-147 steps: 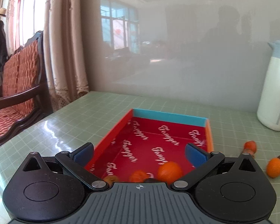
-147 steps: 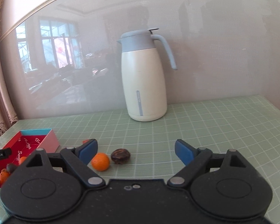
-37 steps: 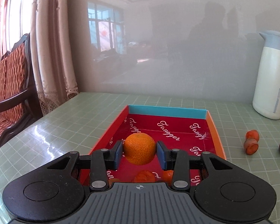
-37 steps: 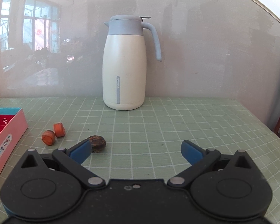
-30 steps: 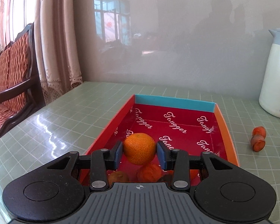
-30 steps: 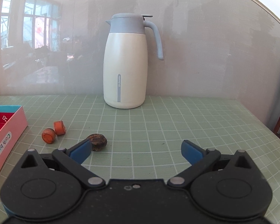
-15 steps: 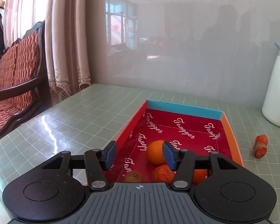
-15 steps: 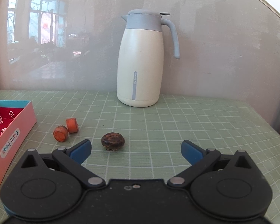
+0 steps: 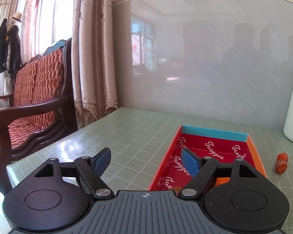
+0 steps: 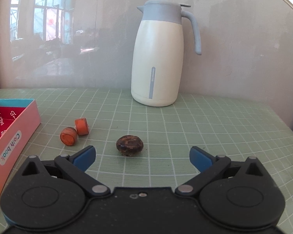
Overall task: Organize fruits
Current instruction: 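Raise the open left gripper from the box while the right tool approaches the small dark date, then close the right gripper on the small dark date and lift it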
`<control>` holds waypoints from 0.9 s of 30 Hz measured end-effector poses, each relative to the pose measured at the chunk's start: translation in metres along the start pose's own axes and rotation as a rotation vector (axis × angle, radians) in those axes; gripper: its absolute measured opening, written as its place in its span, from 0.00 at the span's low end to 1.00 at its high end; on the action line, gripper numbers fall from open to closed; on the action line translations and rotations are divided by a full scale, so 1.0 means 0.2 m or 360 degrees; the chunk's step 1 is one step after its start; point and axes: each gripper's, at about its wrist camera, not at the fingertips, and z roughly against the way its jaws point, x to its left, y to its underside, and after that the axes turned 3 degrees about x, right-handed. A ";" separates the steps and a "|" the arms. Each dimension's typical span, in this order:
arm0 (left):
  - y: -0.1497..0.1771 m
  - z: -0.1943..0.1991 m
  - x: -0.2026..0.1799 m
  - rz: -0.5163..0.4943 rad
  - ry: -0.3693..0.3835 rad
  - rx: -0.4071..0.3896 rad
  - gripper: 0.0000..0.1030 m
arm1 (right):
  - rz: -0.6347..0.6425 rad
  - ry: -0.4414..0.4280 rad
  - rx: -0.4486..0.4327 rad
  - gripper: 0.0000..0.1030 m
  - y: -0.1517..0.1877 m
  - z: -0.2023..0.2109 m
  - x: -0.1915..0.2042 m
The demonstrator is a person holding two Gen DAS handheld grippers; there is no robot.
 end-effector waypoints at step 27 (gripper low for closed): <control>0.02 -0.06 0.36 0.0251 -0.0249 0.0012 0.88 | -0.0054 -0.0062 0.0230 0.73 -0.10 -0.32 0.06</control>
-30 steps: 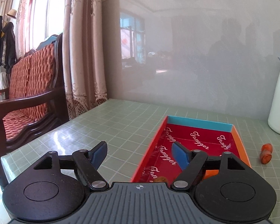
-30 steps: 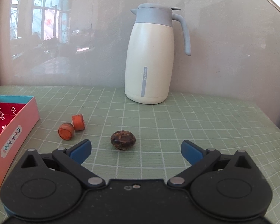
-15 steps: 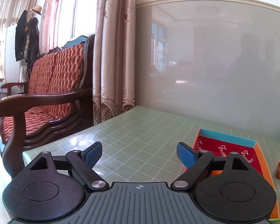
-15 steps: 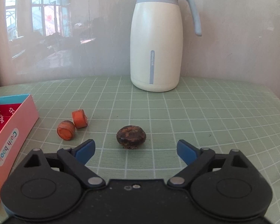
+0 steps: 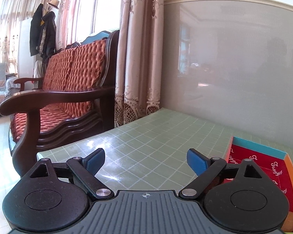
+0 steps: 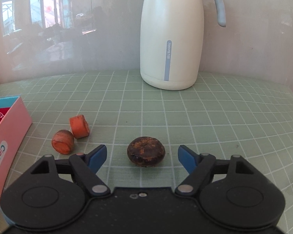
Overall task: Organize fruits
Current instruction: 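Close the right gripper on the small dark date and lift it, then carry the date into the red box and open the right gripper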
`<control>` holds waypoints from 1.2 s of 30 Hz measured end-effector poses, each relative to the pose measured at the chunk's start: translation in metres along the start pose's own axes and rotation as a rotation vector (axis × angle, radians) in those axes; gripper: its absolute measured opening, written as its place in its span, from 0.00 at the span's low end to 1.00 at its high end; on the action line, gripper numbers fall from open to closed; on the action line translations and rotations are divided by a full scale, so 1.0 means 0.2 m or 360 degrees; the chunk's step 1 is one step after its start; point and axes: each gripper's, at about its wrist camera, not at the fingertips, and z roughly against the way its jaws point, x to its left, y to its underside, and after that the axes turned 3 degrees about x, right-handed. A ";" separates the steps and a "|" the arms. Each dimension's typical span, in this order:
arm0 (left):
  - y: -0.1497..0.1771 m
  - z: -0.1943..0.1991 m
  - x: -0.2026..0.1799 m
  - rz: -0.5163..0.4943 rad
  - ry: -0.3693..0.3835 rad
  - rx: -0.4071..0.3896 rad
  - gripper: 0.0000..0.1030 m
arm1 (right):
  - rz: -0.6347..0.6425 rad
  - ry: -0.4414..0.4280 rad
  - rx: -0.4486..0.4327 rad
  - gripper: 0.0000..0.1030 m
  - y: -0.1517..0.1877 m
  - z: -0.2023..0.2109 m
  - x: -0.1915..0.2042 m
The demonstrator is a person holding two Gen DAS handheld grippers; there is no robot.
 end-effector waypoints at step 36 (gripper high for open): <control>0.01 0.00 0.12 0.0112 -0.0153 0.0044 0.91 | 0.0370 -0.0556 -0.0341 0.40 0.05 0.49 0.42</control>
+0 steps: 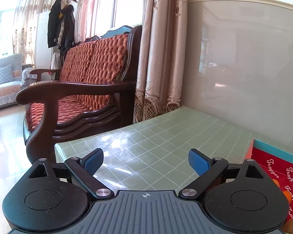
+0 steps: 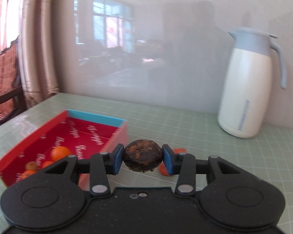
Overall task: Organize fruits
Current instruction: 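Carry the date into the red box and open the right gripper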
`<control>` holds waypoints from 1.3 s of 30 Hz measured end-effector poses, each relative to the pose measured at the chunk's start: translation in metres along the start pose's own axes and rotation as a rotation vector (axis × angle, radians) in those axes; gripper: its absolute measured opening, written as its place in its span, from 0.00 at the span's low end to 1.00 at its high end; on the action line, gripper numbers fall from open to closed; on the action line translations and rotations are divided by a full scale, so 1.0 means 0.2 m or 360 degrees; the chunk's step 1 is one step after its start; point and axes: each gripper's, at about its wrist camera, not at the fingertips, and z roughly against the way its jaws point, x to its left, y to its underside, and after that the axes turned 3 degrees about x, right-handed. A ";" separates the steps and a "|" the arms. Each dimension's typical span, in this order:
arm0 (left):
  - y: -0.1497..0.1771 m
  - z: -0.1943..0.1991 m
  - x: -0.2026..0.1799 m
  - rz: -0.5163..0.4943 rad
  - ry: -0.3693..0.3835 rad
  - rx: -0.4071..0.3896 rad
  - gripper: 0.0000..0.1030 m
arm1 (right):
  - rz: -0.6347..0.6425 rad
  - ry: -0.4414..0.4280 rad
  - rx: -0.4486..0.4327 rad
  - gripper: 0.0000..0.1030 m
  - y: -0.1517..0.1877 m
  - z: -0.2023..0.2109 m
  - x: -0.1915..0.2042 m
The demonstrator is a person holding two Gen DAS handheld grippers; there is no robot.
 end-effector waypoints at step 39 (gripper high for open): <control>0.01 0.01 0.02 0.0034 -0.0031 0.0008 0.93 | 0.0133 -0.0031 -0.0060 0.85 0.02 0.04 0.22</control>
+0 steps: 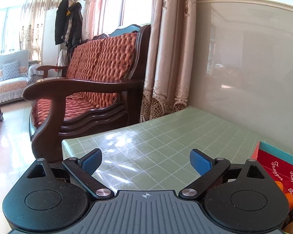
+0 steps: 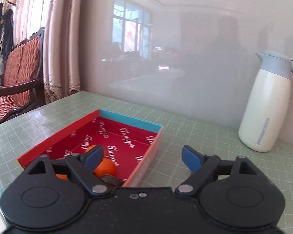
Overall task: Organize fruits
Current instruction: 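Move the left tool toward the two orange pieces on the table, then close the left gripper on one orange piece and lift it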
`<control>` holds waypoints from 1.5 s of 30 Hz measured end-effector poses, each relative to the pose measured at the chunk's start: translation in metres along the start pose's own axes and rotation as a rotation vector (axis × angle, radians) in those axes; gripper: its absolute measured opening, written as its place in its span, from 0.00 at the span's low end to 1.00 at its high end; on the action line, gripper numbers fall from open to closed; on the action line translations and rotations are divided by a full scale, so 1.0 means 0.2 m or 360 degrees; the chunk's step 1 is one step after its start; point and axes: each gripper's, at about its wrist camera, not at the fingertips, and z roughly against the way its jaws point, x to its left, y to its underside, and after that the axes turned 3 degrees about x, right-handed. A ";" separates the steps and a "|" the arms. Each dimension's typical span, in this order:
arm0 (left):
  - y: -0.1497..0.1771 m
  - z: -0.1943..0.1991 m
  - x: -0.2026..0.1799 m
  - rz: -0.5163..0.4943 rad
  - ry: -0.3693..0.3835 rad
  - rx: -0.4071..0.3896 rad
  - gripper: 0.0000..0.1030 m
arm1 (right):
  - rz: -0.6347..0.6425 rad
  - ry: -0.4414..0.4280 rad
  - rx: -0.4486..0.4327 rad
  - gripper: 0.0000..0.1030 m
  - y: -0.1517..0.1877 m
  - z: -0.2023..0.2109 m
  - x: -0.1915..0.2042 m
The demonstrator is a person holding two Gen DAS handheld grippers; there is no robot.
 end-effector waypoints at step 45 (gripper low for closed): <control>0.53 0.44 -1.56 -0.0979 0.1034 0.0058 0.93 | -0.0605 0.0941 0.0006 1.00 0.37 0.41 -1.06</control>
